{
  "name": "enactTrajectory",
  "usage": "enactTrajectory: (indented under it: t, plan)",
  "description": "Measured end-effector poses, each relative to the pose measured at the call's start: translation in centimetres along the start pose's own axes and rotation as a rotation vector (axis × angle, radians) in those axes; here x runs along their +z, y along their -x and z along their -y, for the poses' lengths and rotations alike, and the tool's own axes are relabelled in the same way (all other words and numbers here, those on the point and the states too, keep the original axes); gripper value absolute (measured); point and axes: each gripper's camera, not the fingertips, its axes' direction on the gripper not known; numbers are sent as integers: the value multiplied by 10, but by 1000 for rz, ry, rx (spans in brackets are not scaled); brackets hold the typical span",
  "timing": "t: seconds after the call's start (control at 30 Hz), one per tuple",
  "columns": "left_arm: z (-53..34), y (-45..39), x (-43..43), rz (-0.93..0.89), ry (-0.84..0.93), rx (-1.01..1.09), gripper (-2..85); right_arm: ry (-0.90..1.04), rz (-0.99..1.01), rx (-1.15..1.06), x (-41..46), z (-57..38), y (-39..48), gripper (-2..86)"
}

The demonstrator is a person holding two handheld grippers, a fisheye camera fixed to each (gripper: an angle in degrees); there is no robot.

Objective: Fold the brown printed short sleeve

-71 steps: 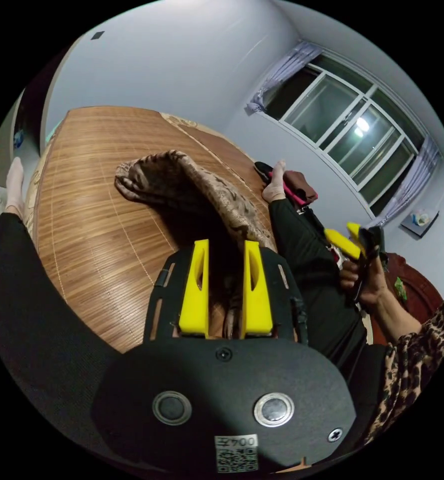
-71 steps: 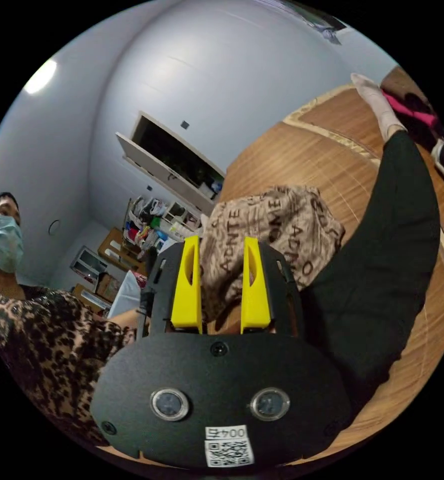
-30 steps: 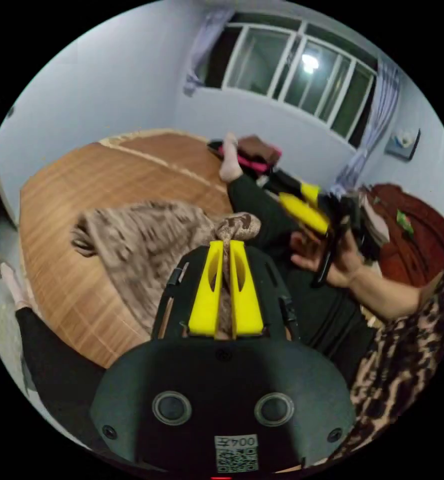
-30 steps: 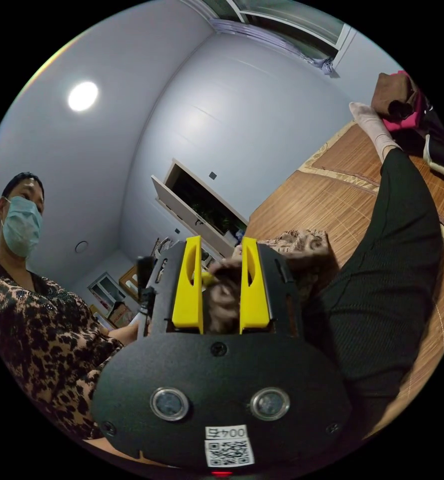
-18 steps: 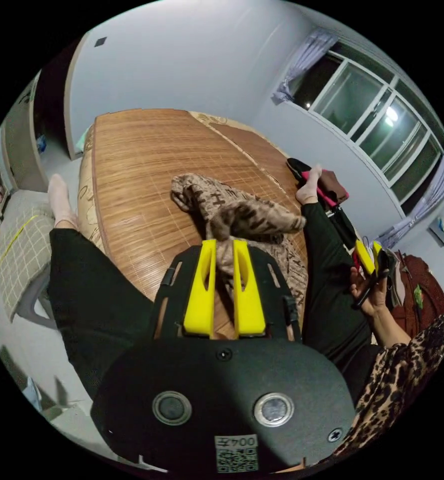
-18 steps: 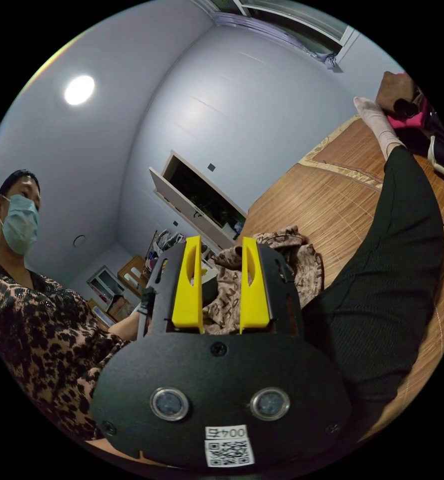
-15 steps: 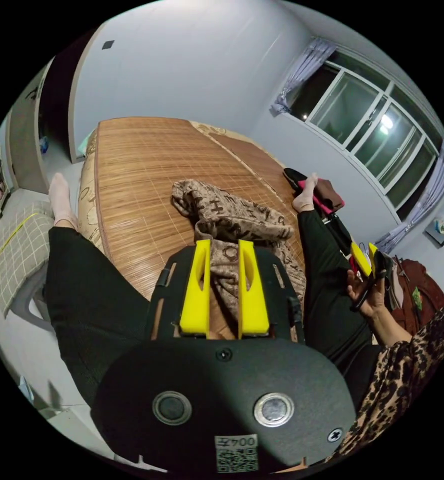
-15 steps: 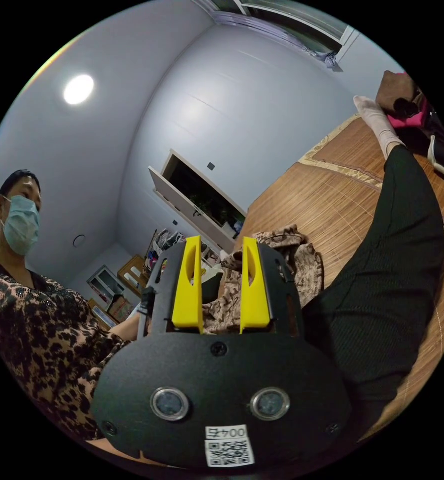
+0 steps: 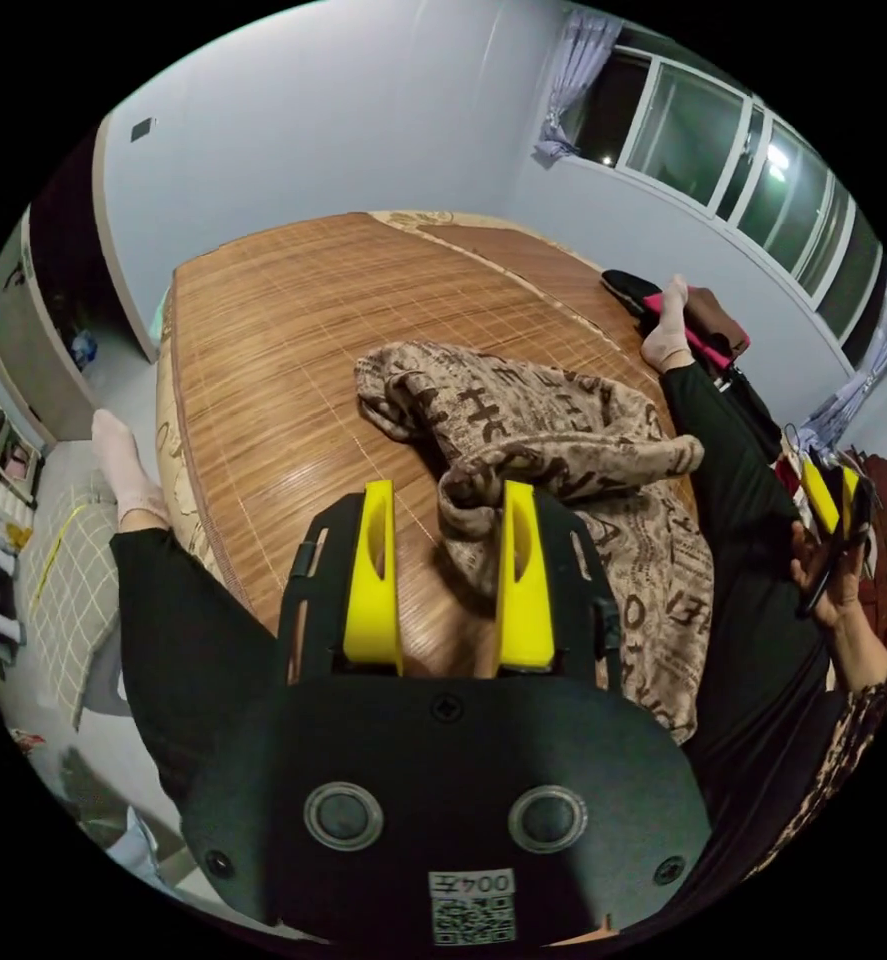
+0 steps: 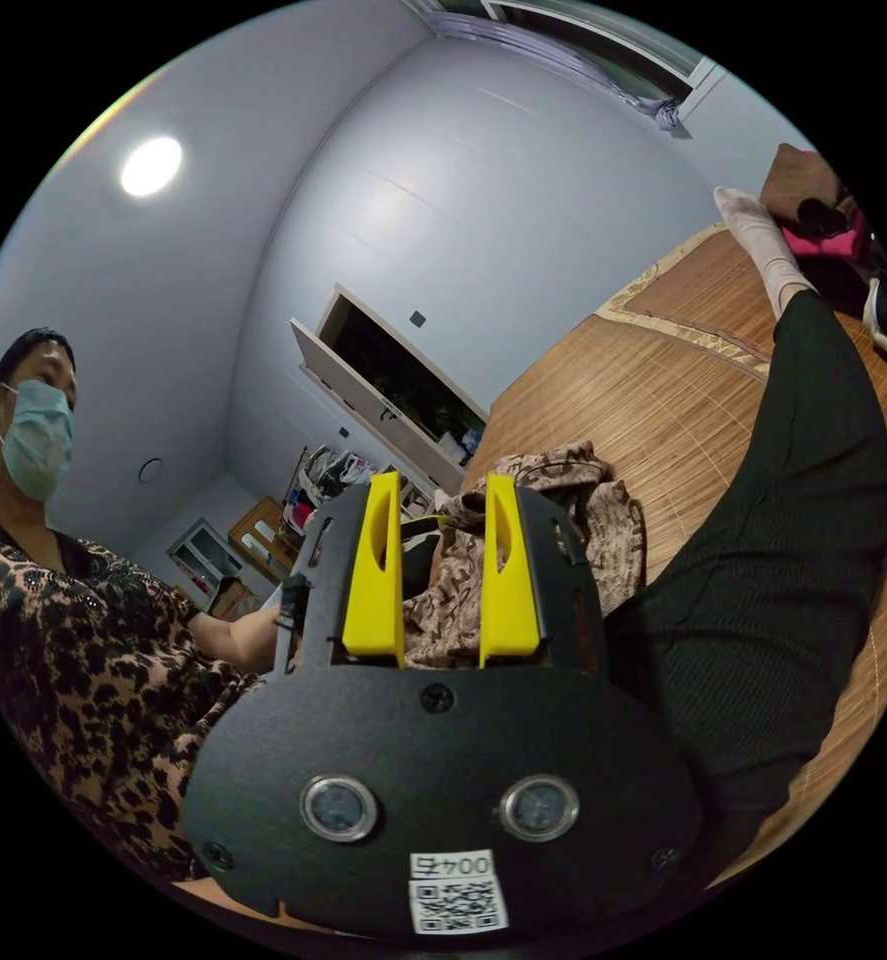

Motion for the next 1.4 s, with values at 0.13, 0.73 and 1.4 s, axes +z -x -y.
enactTrajectory:
  t: [0.13, 0.73, 1.4]
  plan:
    - [10, 11, -14, -175, -6, -82, 55, 14, -4, 0, 2, 4, 6, 120]
    - [131, -67, -503, -513, -890, 488, 17, -37, -34, -48, -10, 13, 55, 138]
    - [115, -82, -601, -552, -851, 291, 16, -22, -270, -403, 9, 31, 195, 164]
